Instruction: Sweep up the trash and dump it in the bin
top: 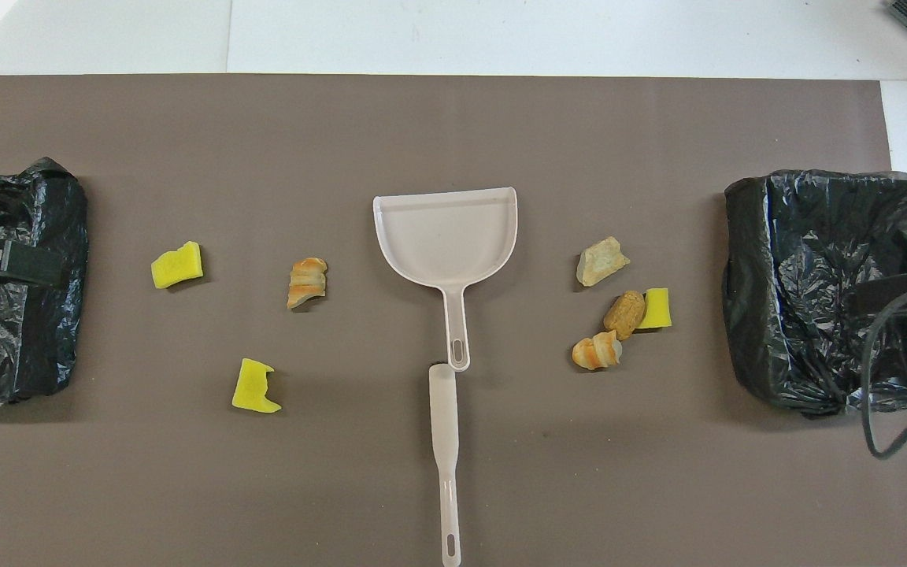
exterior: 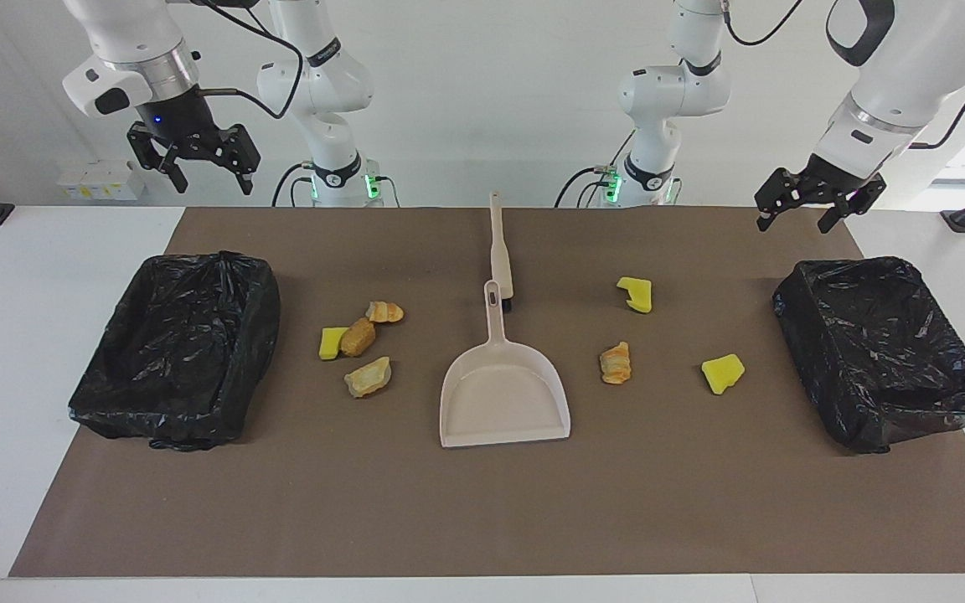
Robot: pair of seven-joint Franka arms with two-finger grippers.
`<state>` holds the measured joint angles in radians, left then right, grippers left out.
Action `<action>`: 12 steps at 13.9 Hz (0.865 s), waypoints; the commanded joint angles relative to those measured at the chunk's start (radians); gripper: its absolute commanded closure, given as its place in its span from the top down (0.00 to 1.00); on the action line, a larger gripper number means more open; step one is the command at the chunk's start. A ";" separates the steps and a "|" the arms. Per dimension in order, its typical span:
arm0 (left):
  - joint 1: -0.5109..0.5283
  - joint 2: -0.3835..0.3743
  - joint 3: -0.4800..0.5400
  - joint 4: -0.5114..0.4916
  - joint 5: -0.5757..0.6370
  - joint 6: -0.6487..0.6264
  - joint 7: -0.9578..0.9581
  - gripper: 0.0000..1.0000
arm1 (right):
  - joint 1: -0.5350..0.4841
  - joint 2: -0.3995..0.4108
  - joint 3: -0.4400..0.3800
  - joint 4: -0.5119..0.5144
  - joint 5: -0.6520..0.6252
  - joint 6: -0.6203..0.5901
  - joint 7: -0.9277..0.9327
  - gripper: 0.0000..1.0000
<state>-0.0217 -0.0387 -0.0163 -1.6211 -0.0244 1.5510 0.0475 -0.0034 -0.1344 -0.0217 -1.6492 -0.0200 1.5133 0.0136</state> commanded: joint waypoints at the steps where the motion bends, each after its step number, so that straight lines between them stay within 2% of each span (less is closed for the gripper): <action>1: -0.015 -0.032 0.010 -0.049 0.006 0.014 0.005 1.00 | -0.003 -0.014 0.002 -0.011 0.015 0.005 -0.018 1.00; 3: -0.017 -0.041 0.010 -0.066 0.004 0.014 0.012 1.00 | 0.011 -0.013 0.017 -0.035 0.026 0.022 -0.003 1.00; 6: -0.030 -0.047 0.001 -0.104 0.001 0.029 0.014 1.00 | 0.109 0.064 0.025 -0.032 0.045 0.079 0.147 1.00; 12: -0.112 -0.052 -0.002 -0.219 -0.012 0.165 0.011 1.00 | 0.233 0.180 0.029 -0.026 0.064 0.211 0.321 1.00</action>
<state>-0.1011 -0.0552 -0.0318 -1.7577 -0.0303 1.6438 0.0532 0.2081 0.0236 0.0085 -1.6788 0.0192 1.6971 0.2868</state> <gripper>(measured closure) 0.000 0.000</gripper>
